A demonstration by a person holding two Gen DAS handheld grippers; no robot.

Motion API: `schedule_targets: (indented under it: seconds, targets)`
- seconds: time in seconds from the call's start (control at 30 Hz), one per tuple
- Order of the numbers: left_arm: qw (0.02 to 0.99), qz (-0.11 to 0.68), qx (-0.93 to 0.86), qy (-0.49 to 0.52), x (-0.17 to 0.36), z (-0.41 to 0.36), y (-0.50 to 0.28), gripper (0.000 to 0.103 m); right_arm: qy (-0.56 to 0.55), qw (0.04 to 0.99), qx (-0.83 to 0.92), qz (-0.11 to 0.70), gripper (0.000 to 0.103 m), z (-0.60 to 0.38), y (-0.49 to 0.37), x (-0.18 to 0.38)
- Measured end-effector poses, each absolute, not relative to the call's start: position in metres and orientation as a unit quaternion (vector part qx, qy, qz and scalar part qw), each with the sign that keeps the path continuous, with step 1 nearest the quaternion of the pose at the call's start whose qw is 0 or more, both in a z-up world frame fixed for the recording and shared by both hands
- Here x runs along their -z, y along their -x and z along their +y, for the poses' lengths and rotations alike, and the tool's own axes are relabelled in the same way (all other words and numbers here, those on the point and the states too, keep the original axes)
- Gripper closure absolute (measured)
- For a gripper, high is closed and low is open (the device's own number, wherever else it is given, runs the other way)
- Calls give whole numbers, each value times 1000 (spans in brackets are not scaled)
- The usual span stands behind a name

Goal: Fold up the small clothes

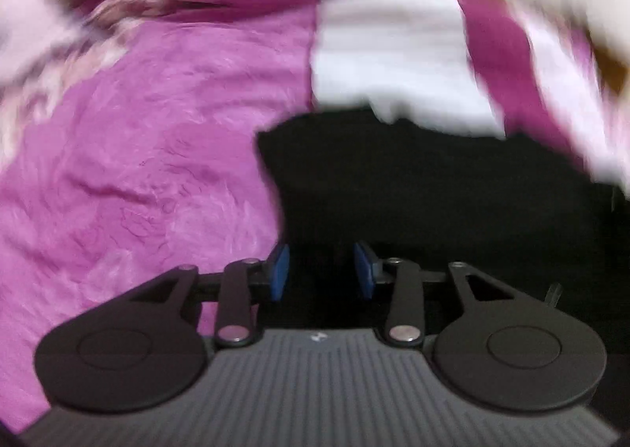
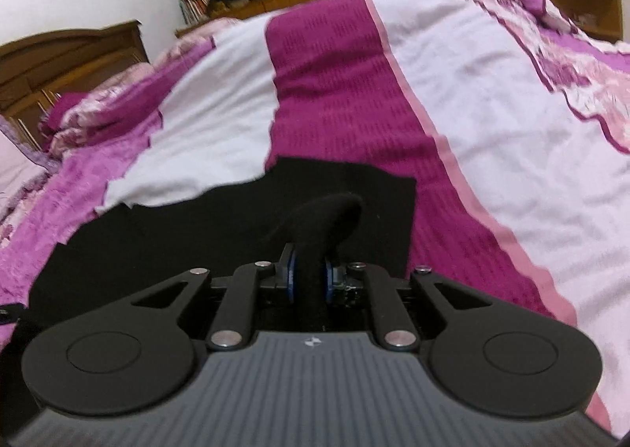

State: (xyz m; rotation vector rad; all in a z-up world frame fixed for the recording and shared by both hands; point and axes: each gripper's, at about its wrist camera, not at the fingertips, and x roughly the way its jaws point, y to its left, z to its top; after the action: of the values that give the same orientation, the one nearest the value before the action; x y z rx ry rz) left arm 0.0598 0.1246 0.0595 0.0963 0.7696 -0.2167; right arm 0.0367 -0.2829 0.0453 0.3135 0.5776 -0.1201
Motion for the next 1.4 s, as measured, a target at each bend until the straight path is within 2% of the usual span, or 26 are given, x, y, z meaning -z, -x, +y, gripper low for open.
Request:
schedule_targets:
  seconds: [0.07,0.17,0.23,0.3,0.33,0.37,0.4,0.43,0.47,0.7,0.77,0.83,0.9,0.93,0.97,1.0,1.03,1.07,1.2,1.3,1.4]
  targets:
    - [915,388,58,-99,-47,117,-56,65,-163,940,70,290,73,-285,-38,-41]
    - [922,364,20,-129,-37,111,-60,66,-168,938,76,294,60,-288,-40,-36]
    - [928,355,7,-113,-32,114,-68,67,-167,938,77,294,53,-289,-42,-35]
    - [932,360,-7,-46,-29,129,-74,67,-163,939,74,293,52,-287,-42,-34]
    - [932,361,-12,-12,-26,135,-77,66,-159,940,75,294,52,-287,-42,-34]
    - [933,359,-16,10,-23,139,-76,66,-156,940,74,292,57,-286,-42,-34]
    - [935,353,-21,18,-22,139,-74,66,-154,941,76,292,68,-286,-41,-34]
    - [936,349,-27,19,-21,138,-71,66,-149,940,78,296,85,-287,-41,-35]
    - [937,346,-31,25,-21,139,-70,66,-145,939,71,302,89,-287,-42,-37]
    - [924,334,-54,177,-20,163,-66,67,-132,951,50,275,91,-286,-32,-62]
    - [924,330,-50,185,-20,163,-66,66,-128,950,53,279,90,-288,-35,-60]
    - [931,324,-34,162,-20,158,-64,61,-133,940,65,306,89,-294,-43,-46]
    - [938,329,-15,106,-26,149,-60,58,-179,924,77,330,84,-306,-48,-26]
    - [940,332,-9,80,-30,145,-56,55,-191,925,76,321,74,-308,-45,-26]
    - [941,331,-10,65,-33,143,-50,54,-189,925,72,321,56,-307,-42,-30]
    - [942,331,-11,56,-36,141,-44,51,-172,926,75,328,44,-304,-41,-37]
    - [941,334,-10,47,-40,139,-39,50,-149,926,86,335,19,-299,-38,-45]
    - [940,340,1,40,-46,137,-33,50,-126,929,107,331,12,-295,-30,-53]
    - [938,342,42,44,-72,137,3,49,-41,939,152,305,12,-270,27,-85]
    - [938,335,72,51,-82,142,35,40,-69,936,95,331,12,-252,77,-94]
    - [931,342,105,74,-84,155,65,38,-66,938,68,333,12,-235,127,-98]
